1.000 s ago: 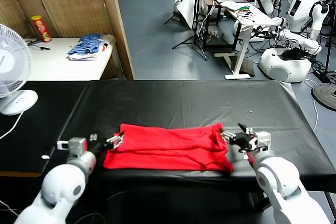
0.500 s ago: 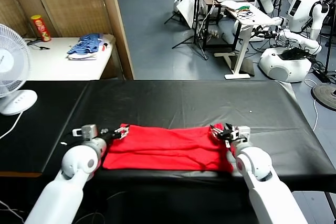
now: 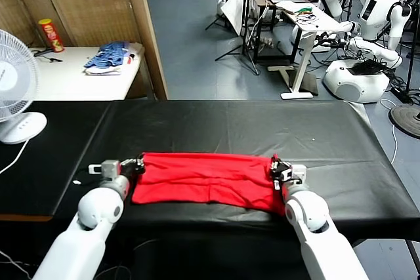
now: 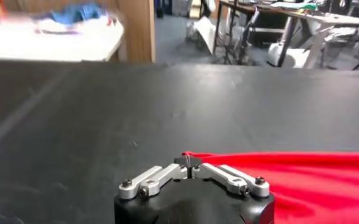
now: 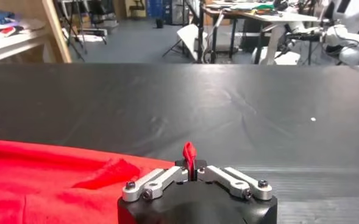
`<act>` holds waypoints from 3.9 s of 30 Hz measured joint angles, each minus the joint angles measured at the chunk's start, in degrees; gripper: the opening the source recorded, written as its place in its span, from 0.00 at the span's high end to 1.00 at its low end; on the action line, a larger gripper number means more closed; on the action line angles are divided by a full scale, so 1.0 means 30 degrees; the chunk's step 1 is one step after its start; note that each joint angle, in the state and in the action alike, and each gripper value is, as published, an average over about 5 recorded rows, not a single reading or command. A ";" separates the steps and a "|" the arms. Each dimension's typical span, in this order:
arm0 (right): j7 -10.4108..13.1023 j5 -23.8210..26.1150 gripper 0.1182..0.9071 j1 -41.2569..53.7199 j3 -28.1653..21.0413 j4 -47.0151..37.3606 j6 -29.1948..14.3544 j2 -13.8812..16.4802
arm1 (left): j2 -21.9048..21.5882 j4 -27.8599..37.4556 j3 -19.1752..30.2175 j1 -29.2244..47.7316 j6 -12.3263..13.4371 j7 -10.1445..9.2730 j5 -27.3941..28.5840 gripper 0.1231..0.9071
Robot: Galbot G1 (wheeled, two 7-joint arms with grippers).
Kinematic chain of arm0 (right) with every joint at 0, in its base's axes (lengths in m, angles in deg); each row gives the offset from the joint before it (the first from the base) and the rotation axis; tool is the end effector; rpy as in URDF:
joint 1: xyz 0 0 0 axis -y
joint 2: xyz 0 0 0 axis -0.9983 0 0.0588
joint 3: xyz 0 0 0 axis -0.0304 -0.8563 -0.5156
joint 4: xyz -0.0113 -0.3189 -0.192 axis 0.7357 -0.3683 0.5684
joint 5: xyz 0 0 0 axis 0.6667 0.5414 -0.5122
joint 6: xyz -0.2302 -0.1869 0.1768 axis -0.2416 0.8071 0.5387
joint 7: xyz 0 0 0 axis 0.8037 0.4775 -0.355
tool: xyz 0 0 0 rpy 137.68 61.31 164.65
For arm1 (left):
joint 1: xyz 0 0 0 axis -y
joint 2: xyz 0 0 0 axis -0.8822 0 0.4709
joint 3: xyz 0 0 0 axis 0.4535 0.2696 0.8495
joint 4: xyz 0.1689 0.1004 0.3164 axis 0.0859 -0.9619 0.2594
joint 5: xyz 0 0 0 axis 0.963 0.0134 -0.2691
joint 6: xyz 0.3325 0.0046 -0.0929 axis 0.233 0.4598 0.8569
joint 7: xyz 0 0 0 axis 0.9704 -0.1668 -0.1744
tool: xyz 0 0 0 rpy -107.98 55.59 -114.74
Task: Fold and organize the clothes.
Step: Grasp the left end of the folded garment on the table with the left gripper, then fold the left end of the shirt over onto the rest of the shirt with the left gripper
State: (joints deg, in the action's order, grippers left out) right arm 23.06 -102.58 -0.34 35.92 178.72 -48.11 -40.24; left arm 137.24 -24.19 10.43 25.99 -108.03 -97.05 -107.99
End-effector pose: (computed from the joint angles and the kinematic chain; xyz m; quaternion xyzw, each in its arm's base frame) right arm 0.3142 -0.0495 -0.3252 0.0417 -0.9749 0.0007 0.2187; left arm 0.3239 0.0965 -0.3007 -0.0219 -0.9764 -0.0188 0.2138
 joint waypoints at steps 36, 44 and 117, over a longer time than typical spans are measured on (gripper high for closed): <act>-0.0191 -0.0479 0.14 -0.3101 0.1751 0.5578 0.0468 0.0864 | 0.0661 -0.1509 -0.1749 -0.3542 0.0202 0.0543 -0.3394 0.49; -0.0172 -0.0335 0.14 -0.3110 0.1987 0.5665 0.0468 0.0733 | 0.0537 -0.2032 -0.1625 -0.3671 0.0204 0.0681 -0.1854 0.96; -0.2003 0.0050 0.14 -0.2925 -0.0735 0.5978 0.0578 -0.0068 | 0.5231 -0.4500 0.1413 -0.1531 0.0200 -0.0074 -0.0889 0.15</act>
State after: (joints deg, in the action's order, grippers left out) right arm 17.05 -102.43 -9.12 33.72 196.66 -46.38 -40.44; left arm 152.94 -37.69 14.67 21.40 -107.43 -97.28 -110.66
